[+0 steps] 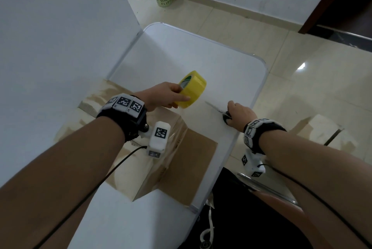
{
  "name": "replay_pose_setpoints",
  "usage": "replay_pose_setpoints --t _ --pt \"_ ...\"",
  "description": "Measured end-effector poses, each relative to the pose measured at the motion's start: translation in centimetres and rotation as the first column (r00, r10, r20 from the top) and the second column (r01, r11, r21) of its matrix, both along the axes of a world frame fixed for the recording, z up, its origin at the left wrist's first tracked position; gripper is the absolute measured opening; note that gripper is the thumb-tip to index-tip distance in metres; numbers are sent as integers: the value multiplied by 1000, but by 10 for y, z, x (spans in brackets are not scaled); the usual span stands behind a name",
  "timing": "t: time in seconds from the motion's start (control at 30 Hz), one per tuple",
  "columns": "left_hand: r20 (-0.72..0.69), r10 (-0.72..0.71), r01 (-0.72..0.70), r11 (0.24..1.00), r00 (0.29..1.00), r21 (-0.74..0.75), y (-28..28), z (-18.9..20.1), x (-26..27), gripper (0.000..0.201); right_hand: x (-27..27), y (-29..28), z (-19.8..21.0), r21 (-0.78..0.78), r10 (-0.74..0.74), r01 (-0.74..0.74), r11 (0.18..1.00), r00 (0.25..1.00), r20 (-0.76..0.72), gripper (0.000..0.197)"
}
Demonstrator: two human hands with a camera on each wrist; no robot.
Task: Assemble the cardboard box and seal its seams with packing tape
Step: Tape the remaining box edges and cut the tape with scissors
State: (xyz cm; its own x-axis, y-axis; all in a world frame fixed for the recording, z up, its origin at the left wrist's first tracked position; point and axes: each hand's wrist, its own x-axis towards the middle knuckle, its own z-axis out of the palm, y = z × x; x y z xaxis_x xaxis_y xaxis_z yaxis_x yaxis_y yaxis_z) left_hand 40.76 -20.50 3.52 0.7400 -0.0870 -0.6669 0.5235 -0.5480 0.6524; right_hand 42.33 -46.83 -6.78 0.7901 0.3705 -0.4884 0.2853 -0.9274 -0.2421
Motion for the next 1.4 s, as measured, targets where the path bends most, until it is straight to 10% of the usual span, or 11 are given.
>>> replay_pose_setpoints --t 0.2,0.57,1.4 --pt "2 -2 2 999 1000 -41 0 1 1 20 9 8 16 92 -115 161 983 918 -379 45" --pt "23 3 -1 997 1000 -76 1 3 1 19 -18 11 50 342 -2 490 802 575 -818 17" --pt "68 128 -121 988 989 -95 -2 6 -1 18 1 36 55 355 72 259 898 711 -699 22"
